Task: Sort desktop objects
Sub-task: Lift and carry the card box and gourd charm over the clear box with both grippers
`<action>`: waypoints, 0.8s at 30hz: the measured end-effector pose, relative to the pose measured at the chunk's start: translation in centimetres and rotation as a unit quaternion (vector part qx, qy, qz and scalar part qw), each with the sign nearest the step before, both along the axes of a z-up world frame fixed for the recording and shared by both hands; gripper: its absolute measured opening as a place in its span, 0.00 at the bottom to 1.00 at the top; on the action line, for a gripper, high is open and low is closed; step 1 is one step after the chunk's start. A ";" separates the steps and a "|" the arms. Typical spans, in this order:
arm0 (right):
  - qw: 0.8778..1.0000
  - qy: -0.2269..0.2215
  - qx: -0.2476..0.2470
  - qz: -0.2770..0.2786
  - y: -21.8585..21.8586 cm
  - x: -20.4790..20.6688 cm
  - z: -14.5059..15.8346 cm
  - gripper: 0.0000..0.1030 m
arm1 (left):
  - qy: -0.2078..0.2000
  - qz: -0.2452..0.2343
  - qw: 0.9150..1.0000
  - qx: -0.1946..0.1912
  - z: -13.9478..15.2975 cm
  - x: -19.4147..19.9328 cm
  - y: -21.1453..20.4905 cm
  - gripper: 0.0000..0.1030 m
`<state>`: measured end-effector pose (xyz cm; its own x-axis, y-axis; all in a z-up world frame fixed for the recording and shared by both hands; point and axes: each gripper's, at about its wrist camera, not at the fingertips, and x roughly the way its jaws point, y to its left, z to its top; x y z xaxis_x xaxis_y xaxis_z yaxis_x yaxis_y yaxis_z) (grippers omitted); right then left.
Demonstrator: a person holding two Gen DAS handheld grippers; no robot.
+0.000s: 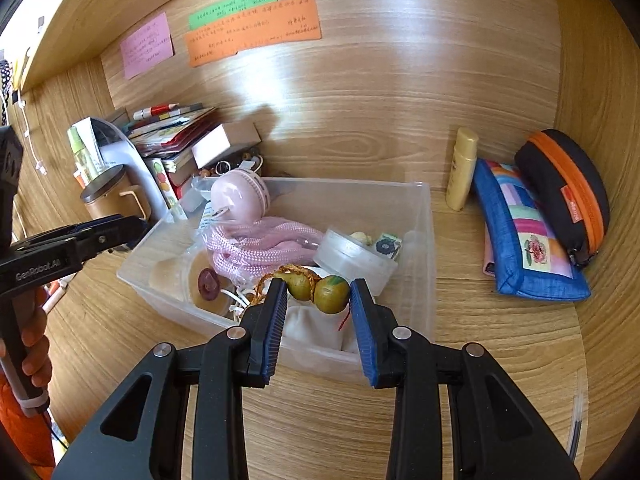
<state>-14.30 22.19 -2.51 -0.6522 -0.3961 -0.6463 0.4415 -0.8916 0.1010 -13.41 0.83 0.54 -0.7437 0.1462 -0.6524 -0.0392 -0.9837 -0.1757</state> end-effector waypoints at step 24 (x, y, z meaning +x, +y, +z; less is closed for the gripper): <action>0.998 -0.022 0.032 0.045 -3.4 -2.1 -1.7 0.29 | -0.033 -0.019 0.999 -0.006 -2.1 -4.0 1.5 0.45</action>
